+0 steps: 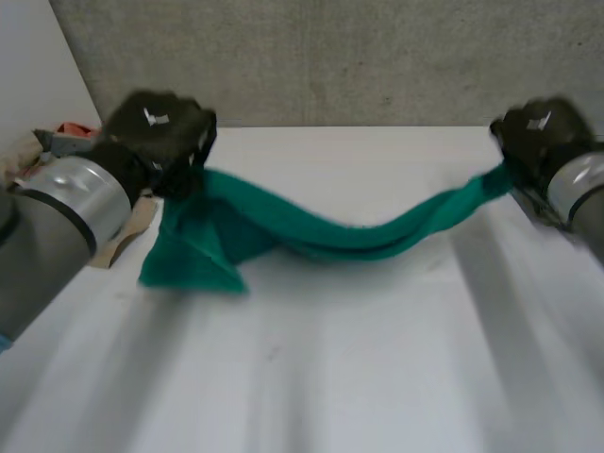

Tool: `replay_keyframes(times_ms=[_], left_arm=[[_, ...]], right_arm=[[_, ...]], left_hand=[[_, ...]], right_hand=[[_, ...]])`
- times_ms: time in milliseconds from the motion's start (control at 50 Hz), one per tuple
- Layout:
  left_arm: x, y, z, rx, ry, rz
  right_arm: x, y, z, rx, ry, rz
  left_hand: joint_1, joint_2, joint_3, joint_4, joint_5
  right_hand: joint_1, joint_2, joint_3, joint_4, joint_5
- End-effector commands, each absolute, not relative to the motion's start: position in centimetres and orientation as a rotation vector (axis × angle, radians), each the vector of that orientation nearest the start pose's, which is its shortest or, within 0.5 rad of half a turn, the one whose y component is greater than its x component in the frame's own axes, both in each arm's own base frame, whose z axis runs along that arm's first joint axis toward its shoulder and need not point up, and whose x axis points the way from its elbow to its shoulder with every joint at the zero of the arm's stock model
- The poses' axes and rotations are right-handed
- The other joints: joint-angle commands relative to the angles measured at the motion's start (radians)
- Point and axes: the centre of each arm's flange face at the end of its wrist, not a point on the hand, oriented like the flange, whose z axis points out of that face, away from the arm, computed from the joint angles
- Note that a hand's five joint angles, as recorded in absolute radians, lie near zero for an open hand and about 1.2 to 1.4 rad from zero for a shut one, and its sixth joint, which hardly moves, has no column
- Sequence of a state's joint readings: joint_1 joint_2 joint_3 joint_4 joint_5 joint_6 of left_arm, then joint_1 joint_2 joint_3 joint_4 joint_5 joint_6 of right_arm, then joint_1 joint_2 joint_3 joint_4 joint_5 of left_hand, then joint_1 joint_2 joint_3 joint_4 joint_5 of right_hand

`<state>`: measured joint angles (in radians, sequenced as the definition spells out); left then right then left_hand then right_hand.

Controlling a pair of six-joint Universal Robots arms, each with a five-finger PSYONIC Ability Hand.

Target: Fold the laundry.

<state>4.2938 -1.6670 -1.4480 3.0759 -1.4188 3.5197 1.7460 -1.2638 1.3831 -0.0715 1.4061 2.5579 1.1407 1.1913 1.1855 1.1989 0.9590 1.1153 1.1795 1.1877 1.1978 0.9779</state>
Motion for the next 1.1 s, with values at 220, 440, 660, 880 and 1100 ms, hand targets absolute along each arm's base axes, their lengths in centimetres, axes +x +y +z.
replay_keyframes(times_ms=[220, 440, 660, 880, 1100], left_arm=[[-29.6, -31.1, 20.0, 1.164, 2.238, -1.893], [-29.8, -30.3, 20.2, 1.123, 2.263, -1.880], [-25.7, -23.6, 23.4, 0.930, 2.370, -1.814], [-24.5, -21.5, 17.0, 1.103, 2.450, -1.537], [-24.2, -25.0, 13.6, 1.119, 2.428, -1.497]], right_arm=[[23.9, -43.5, 20.2, -1.009, 1.945, -2.405], [24.4, -44.4, 15.6, -1.002, 2.154, -2.411], [25.8, -34.5, 23.3, -1.034, 2.255, -2.191], [28.9, -26.2, 16.1, -1.001, 2.378, -1.393], [31.6, -27.4, 12.1, -1.018, 2.286, -1.522]], left_hand=[[0.256, 0.205, 0.211, 0.197, 0.263], [-0.966, -1.017, -1.011, -1.024, -0.959], [-0.883, -0.934, -0.928, -0.942, -0.876], [-0.616, -0.667, -0.661, -0.674, -0.609], [-0.581, -0.632, -0.626, -0.639, -0.574]], right_hand=[[0.281, 0.217, 0.209, 0.198, 0.244], [-0.941, -1.005, -1.013, -1.023, -0.978], [-0.941, -1.005, -1.013, -1.023, -0.978], [-0.732, -0.797, -0.805, -0.815, -0.770], [-0.550, -0.615, -0.623, -0.633, -0.587]])
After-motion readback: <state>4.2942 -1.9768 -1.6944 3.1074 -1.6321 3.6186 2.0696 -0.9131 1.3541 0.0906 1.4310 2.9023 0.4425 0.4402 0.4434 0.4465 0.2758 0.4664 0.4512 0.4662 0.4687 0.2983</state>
